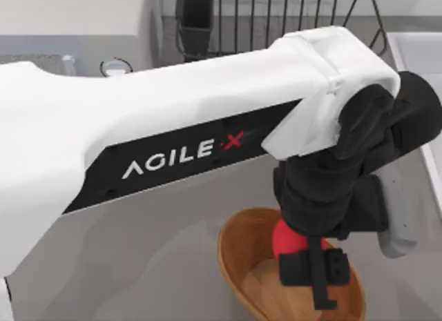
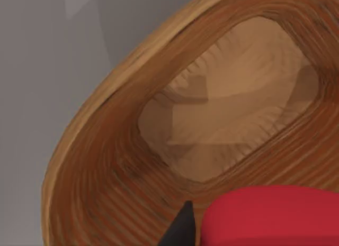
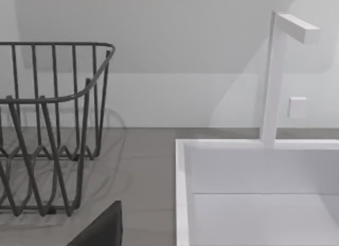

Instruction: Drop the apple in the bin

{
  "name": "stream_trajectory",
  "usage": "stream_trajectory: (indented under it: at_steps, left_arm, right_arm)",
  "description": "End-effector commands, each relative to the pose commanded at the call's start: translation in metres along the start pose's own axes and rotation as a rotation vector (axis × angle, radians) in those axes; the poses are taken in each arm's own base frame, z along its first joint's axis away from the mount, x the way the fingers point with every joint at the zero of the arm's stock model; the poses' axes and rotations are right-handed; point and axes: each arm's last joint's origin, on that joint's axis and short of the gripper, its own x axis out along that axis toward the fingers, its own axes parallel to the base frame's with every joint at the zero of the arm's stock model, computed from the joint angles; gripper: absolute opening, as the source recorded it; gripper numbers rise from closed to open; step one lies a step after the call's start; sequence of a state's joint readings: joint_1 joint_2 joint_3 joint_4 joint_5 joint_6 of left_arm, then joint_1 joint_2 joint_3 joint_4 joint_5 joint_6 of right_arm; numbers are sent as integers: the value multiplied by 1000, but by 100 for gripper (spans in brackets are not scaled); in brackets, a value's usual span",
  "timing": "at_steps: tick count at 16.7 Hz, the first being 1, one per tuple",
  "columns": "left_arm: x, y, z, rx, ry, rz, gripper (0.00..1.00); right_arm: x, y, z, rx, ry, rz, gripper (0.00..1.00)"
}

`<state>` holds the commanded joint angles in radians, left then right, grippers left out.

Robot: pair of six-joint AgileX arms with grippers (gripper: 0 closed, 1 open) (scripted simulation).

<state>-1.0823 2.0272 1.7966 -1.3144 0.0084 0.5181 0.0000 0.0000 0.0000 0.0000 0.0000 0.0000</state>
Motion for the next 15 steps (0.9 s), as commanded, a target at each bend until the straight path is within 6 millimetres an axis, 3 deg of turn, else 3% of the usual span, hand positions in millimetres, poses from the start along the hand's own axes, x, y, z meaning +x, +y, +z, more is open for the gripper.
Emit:
stream_trajectory:
  at_steps: [4,8,15]
  left_arm:
    - [33,-1,-2,2,6,-1,0]
    - [36,-1,-2,2,6,-1,0]
    - [36,-1,-2,2,6,-1,53]
  right_arm:
    - [0,0,0,0,0,0,100]
    - [0,0,0,0,0,0,100]
    - [0,0,0,0,0,0,100]
